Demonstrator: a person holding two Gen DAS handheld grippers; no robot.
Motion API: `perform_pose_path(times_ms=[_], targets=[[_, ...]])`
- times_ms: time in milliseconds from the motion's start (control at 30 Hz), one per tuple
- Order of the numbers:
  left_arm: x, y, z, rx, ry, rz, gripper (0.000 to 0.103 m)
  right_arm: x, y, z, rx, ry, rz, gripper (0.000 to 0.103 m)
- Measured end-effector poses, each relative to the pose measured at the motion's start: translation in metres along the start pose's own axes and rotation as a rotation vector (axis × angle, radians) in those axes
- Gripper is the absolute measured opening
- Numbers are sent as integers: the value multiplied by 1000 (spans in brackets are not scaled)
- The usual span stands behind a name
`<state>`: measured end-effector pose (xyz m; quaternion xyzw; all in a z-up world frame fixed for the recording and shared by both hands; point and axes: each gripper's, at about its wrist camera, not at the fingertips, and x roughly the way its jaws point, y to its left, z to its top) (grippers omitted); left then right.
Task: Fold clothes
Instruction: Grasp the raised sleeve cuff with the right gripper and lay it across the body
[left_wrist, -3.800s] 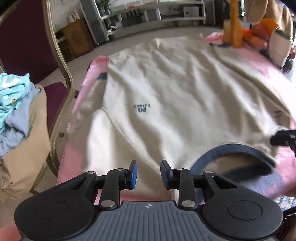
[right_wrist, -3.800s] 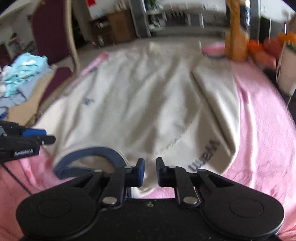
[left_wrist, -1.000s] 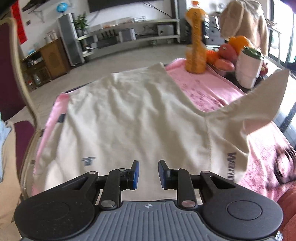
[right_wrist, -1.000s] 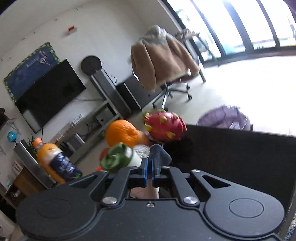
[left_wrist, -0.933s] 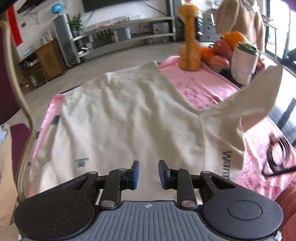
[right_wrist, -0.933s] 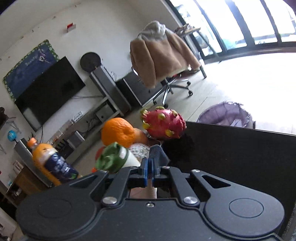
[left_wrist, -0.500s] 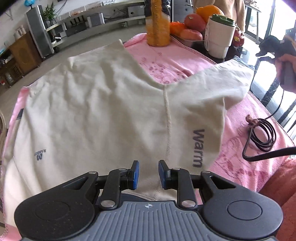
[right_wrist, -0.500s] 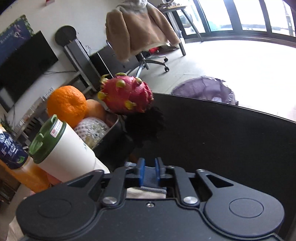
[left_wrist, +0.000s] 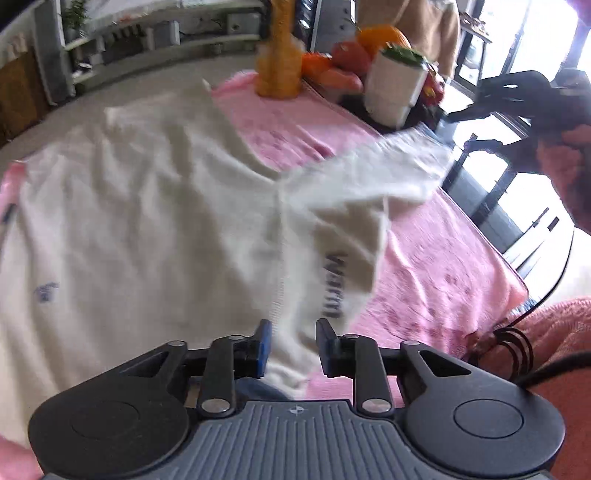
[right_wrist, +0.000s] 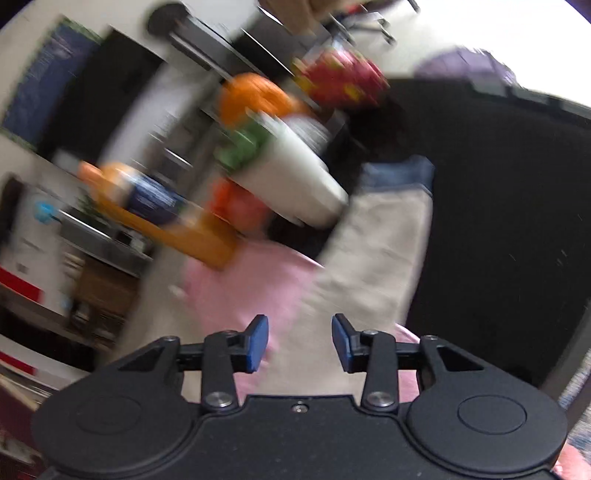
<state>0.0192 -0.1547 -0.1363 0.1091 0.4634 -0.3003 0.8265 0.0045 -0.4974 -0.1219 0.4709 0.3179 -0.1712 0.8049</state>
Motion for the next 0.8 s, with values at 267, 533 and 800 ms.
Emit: perform_pose_path(times_ms=[267,533,800], targets=[[32,-5,-8,-6,60,1,17,37,-52,8,136,66,-130,22],[38,17,-8,-86,91,-11,17,66,-45,11,76,75,-178,20],[40,22,-4,-67,121,-41,17,63,-28,9,-12,-40,-235,2]])
